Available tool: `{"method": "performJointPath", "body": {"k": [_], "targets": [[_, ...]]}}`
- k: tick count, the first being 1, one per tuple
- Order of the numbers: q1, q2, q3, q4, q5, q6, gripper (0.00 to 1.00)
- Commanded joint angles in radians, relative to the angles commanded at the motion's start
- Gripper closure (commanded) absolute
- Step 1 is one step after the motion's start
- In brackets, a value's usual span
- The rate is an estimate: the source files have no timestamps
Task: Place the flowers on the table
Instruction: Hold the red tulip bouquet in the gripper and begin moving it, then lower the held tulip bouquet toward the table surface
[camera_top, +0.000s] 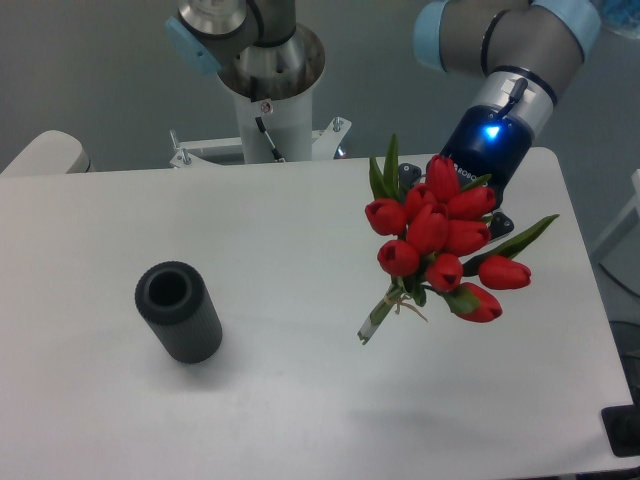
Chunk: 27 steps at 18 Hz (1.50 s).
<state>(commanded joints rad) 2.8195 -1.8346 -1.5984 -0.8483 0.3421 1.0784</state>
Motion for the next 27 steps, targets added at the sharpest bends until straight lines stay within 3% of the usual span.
{"method": "performJointPath", "body": {"k": [10,22,27], "targets": [[-0.005,0.005,0.009,0.000,0.089,0.000,0.81],[-0.081,0.043,0.012,-0.002,0.494,0.014,0.82],[-0.120,0.066,-0.023,-0.003,0.641,0.083,0.82]]}}
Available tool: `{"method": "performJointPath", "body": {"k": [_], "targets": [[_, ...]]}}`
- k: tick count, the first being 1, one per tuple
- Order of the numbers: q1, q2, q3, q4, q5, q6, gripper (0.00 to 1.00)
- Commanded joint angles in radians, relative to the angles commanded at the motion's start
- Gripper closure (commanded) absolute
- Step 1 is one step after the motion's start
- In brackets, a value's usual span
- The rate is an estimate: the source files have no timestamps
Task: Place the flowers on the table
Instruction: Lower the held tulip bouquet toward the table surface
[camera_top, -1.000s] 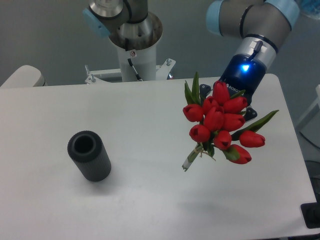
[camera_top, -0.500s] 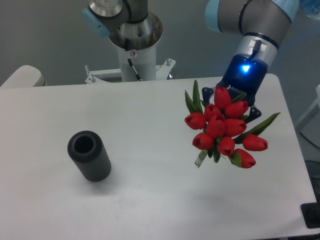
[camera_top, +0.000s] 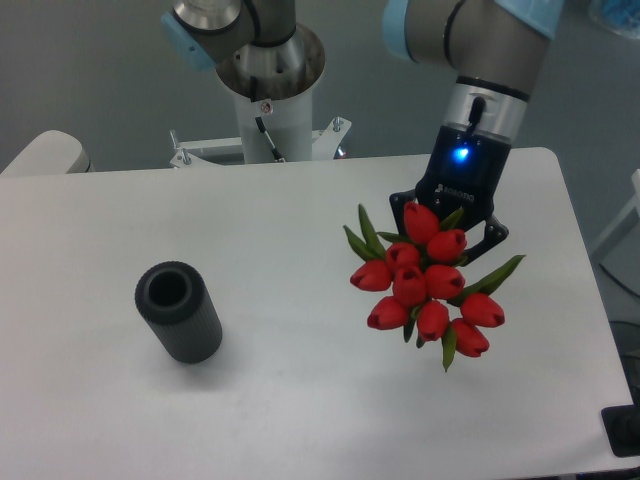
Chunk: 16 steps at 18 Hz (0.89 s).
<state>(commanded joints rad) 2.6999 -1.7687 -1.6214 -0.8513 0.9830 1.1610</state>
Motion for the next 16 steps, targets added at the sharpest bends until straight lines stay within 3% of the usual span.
{"method": "performJointPath", "body": {"k": [2,8,14,16], "targets": [[-0.011,0.002,-0.015,-0.005,0.032,0.040,0.82],[-0.098,0.011,-0.075,-0.008,0.299,0.189,0.82],[-0.158,0.000,-0.129,0.001,0.557,0.187,0.82],[-0.160,-0.005,-0.141,0.006,0.580,0.167,0.82]]}}
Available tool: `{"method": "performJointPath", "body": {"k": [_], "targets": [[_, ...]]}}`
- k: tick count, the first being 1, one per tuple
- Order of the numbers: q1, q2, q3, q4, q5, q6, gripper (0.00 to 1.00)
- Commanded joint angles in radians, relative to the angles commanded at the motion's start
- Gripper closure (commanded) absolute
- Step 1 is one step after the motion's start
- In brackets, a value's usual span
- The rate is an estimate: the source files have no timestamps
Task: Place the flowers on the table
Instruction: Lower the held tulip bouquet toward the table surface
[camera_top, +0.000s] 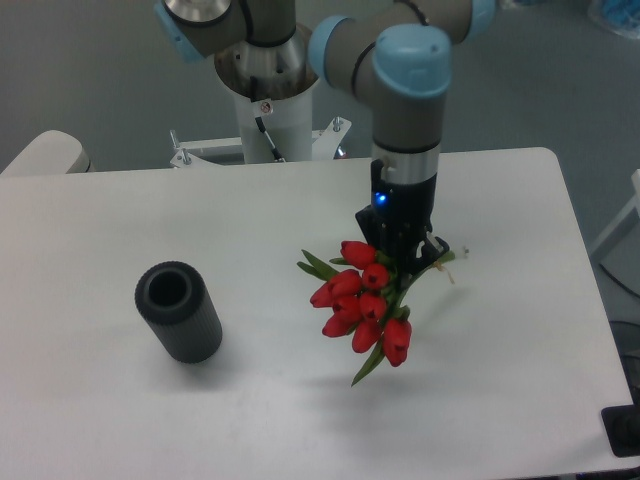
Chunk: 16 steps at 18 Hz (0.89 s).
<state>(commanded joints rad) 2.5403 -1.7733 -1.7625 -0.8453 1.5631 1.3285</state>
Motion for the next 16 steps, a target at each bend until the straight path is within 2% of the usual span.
{"method": "performJointPath", "body": {"k": [2,5,7,11,16], "targets": [[0.000,-0.006,0.000,0.030,0.000,-0.052,0.82],[0.006,-0.028,-0.015,0.161,0.002,-0.184,0.82],[0.011,-0.040,-0.023,0.196,0.006,-0.245,0.83],[0.015,-0.063,-0.023,0.207,0.124,-0.272,0.83],[0.003,-0.091,-0.031,0.206,0.193,-0.270,0.83]]}}
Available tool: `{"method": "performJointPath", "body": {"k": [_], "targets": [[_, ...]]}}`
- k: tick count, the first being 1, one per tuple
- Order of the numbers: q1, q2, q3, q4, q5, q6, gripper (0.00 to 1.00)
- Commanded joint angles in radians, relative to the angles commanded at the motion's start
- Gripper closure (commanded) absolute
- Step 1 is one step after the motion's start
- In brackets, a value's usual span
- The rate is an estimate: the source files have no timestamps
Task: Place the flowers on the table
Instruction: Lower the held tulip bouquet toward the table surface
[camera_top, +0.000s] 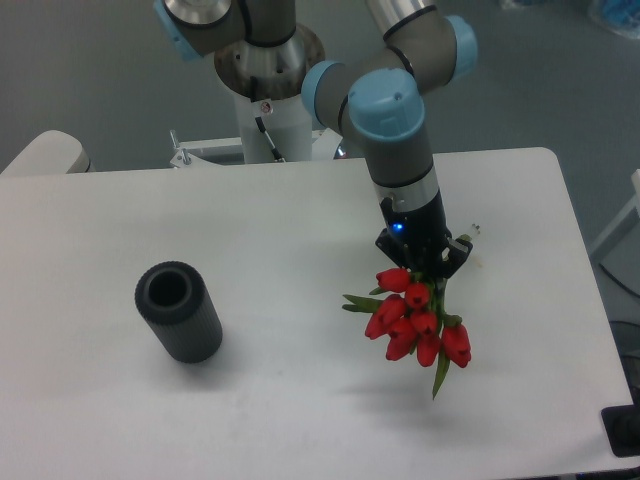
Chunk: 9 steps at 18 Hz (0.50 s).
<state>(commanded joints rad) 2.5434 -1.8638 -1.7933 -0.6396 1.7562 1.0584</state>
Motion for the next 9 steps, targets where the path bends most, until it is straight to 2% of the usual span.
{"method": "performJointPath", "body": {"k": [8,9], "targets": [[-0.064,-0.100,-0.005,0.002,0.051,-0.011,0.83],[-0.071,-0.110,-0.005,0.002,0.071,-0.009,0.87]]}}
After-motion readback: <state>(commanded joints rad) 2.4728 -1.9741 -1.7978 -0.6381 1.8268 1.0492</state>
